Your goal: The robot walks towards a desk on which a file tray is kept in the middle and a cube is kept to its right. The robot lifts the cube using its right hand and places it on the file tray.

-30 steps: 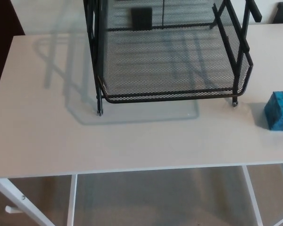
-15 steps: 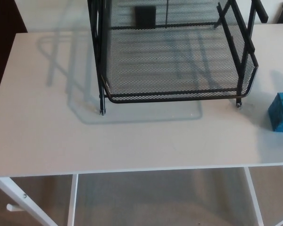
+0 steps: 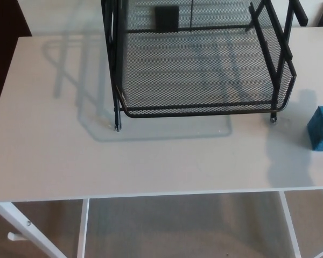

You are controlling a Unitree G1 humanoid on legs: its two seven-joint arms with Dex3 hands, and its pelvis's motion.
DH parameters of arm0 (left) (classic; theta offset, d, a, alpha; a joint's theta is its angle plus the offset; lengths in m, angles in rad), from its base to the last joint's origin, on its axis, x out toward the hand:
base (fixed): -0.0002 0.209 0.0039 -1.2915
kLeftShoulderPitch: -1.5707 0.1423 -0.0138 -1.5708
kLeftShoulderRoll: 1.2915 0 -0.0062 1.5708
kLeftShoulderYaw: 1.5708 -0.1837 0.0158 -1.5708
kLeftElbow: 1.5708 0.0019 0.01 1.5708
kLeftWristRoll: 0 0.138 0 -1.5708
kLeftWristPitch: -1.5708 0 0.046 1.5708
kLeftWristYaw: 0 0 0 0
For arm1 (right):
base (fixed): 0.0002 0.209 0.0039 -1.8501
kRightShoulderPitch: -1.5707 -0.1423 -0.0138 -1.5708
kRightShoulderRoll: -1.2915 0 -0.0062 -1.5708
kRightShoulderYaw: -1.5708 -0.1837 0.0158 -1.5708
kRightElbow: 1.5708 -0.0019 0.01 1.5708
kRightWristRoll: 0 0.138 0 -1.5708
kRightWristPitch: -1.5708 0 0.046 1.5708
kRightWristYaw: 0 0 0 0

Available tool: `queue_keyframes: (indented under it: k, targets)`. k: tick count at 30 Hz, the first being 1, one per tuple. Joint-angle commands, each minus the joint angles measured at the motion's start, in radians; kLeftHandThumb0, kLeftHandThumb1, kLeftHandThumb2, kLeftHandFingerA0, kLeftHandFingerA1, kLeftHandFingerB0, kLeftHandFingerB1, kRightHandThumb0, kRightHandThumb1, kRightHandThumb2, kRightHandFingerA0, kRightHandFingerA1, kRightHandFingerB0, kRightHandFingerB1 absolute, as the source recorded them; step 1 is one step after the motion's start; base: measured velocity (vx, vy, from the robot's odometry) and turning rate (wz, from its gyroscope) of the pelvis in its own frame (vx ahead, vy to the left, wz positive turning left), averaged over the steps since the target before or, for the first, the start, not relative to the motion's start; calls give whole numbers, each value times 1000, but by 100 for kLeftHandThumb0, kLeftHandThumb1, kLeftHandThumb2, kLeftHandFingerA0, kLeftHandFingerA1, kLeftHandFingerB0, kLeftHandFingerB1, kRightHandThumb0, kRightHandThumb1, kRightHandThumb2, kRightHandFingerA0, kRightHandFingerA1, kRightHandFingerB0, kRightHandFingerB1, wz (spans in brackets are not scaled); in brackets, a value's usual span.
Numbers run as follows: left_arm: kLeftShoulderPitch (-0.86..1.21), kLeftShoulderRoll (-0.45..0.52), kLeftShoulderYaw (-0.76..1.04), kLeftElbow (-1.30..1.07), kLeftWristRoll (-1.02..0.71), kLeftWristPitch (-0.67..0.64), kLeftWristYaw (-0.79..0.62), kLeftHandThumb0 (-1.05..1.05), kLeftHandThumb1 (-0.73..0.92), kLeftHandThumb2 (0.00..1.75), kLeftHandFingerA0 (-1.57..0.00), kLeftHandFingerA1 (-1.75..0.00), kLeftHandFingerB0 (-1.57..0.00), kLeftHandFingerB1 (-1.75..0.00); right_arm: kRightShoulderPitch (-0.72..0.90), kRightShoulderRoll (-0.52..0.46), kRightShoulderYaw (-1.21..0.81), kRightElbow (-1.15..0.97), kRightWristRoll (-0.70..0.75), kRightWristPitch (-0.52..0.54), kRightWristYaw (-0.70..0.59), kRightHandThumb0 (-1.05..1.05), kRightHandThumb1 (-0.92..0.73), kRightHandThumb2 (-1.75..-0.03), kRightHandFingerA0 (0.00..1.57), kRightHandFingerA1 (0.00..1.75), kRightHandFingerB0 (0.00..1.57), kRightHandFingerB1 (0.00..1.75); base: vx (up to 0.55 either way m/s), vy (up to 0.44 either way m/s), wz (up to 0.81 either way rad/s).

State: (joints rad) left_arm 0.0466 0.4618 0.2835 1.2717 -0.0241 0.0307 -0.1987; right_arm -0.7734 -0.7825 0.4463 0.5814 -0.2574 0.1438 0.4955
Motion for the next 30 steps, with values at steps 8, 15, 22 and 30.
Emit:
queue_keyframes:
  k: [8,15,22,30]
  targets:
    - [-13,32,-18,8,-2,-37,-49,-69,68,61,-33,-55,-17,-28,4,82,170,62,-198,21,92,-61,-48,-72,3,30,6,30,0,0,0]
    - [-29,32,-24,-11,-4,-6,-48,-71,54,90,-20,-56,-9,-41,6,120,154,165,-226,-6,51,-55,-56,-57,0,34,7,28,0,0,0]
    - [-41,22,-27,-3,-9,-15,-33,-70,54,89,-24,-56,-11,-41,29,190,102,312,-238,-7,-23,-31,-43,-94,2,53,0,48,0,0,0]
    - [-31,27,-55,-19,7,-24,-31,-69,53,89,-23,-57,-10,-41,123,144,205,253,-395,-232,-293,-14,-68,-61,71,116,63,42,0,0,0]
